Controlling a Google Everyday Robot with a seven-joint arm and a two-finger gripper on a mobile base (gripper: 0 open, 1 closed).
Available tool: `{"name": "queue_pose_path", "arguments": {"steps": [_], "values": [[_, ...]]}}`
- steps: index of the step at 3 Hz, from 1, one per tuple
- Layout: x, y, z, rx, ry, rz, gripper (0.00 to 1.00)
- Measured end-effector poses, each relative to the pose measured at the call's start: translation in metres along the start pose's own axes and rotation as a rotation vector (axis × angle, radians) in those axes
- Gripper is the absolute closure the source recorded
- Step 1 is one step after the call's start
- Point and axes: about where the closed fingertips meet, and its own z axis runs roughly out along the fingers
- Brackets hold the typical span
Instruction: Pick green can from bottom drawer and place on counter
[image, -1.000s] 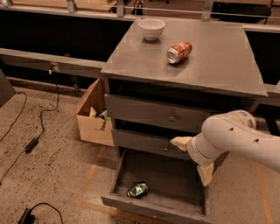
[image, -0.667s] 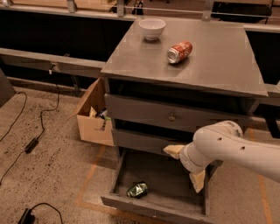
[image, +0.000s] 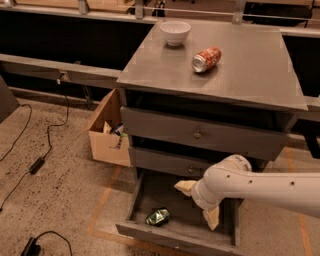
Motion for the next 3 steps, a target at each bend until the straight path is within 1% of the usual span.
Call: {"name": "queue_pose_path", "arguments": {"steps": [1,2,3], "values": [[-0.002,-0.007,0.056,-0.012,0.006,-0.033,0.00],[-0.002,-0.008,0.061,-0.014,0.014,-0.045,0.00],[0.002,-0.010,0.075,-0.008,0.015,-0.031,0.00]]}}
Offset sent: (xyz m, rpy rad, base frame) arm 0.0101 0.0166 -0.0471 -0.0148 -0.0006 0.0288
